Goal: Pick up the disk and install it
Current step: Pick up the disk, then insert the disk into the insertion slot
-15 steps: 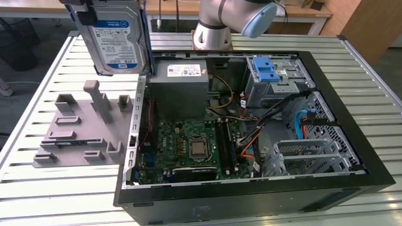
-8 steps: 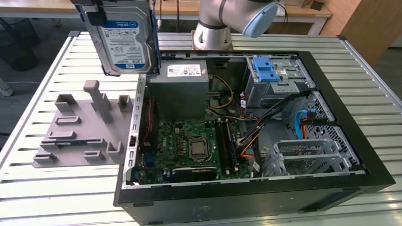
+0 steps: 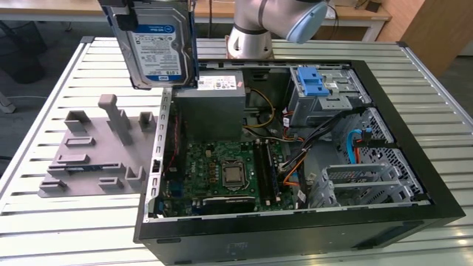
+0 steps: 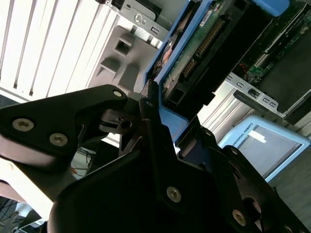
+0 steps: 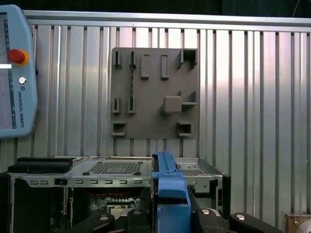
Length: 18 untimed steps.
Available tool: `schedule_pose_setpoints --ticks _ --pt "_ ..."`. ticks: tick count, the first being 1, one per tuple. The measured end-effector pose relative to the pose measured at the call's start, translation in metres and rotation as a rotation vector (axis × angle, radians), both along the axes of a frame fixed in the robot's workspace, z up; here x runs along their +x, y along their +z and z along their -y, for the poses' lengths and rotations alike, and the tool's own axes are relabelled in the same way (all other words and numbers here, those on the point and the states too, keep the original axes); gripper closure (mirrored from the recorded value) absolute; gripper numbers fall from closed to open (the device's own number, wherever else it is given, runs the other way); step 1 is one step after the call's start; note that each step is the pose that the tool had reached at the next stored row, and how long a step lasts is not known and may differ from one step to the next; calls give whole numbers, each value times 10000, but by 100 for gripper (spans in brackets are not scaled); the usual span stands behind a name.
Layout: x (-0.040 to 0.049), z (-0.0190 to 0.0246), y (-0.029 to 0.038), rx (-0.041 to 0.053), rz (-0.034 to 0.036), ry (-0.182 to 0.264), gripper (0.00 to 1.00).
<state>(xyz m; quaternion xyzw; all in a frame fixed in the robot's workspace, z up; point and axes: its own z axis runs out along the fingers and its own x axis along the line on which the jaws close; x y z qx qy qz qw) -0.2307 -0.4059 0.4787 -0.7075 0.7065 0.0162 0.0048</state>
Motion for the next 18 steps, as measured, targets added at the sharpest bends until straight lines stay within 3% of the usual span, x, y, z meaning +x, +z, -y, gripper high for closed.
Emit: schedule_pose_setpoints --ticks 18 --pt "367 19 0 -1 0 0 64"
